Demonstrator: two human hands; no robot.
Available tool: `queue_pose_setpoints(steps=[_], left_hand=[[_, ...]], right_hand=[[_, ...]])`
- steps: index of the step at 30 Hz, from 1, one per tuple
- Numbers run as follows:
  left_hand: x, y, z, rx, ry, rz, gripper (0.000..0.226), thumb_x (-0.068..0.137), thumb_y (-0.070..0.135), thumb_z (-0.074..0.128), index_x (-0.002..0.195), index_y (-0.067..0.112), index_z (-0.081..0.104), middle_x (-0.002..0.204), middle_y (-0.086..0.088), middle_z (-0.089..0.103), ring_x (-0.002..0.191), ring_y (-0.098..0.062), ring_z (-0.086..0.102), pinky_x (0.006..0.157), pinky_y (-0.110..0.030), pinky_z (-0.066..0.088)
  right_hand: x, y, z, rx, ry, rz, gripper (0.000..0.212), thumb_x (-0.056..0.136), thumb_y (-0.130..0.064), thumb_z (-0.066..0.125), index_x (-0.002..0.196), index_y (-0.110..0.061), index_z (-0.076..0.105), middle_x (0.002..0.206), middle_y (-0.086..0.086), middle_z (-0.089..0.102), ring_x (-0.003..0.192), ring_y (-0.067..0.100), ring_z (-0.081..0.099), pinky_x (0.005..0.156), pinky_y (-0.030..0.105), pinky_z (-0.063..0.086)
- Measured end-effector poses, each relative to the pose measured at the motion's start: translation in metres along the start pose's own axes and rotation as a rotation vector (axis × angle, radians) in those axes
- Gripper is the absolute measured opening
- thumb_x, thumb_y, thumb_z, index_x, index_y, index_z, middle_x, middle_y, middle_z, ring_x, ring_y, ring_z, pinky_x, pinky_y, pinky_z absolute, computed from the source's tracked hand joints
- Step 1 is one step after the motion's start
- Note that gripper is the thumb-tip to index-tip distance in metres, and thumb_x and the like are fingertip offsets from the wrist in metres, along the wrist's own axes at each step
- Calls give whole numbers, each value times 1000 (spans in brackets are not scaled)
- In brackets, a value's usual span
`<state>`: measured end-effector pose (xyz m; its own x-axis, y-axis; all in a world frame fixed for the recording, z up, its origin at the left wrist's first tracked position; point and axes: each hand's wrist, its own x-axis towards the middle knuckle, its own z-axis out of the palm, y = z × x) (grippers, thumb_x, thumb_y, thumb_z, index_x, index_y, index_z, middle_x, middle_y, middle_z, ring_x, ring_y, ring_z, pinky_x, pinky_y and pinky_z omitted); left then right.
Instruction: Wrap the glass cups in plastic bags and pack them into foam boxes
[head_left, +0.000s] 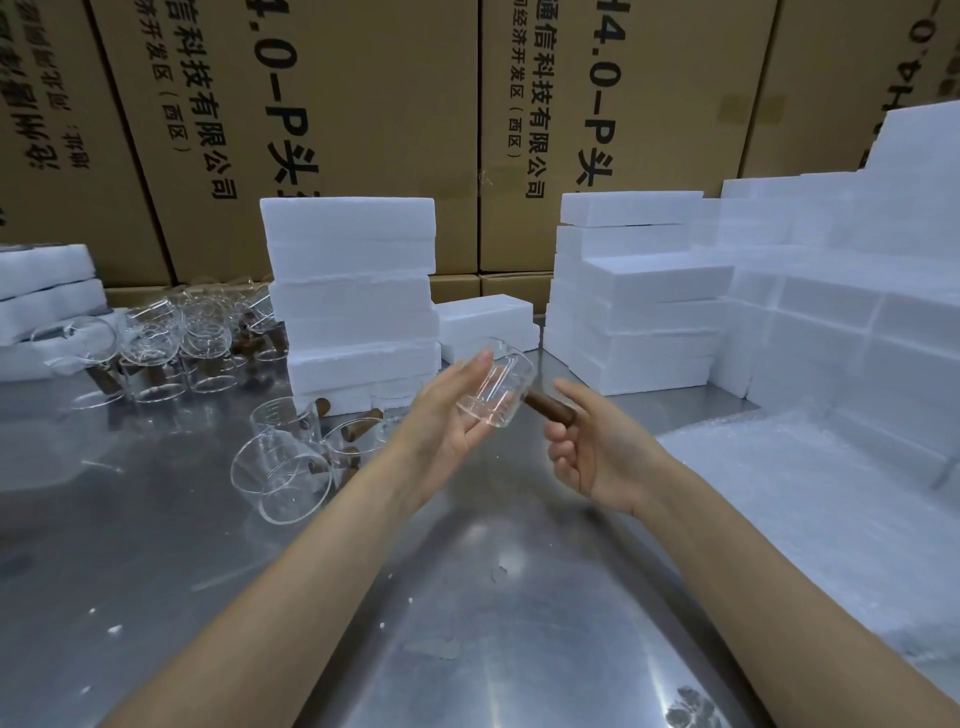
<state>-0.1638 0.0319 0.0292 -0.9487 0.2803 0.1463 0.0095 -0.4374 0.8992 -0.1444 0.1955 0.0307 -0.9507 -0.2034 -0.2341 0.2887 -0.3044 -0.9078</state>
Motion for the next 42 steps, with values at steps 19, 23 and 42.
queue_pose_setpoints(steps=[19, 23, 42], left_hand=[[0, -15, 9, 847, 64, 476, 74, 68, 16, 86, 127, 36, 46, 127, 6, 57, 117, -10, 55, 101, -21, 42], [-3, -17, 11, 1040, 130, 628, 73, 73, 28, 82, 132, 42, 42, 122, 9, 52, 112, -2, 51, 94, -8, 36], [-2, -19, 3, 1182, 213, 688, 79, 73, 33, 81, 140, 23, 40, 131, 10, 49, 122, -8, 43, 108, -47, 36]], right_hand=[[7, 3, -5, 275, 54, -163, 30, 98, -33, 44, 91, -13, 64, 63, -5, 63, 55, 6, 62, 51, 18, 50], [9, 5, -5, 147, 74, -166, 46, 93, -50, 47, 118, -13, 56, 95, 0, 64, 85, 11, 62, 75, 26, 48], [7, 8, 2, 29, -32, -248, 35, 87, -42, 53, 110, -16, 62, 94, -1, 68, 81, 10, 66, 81, 30, 49]])
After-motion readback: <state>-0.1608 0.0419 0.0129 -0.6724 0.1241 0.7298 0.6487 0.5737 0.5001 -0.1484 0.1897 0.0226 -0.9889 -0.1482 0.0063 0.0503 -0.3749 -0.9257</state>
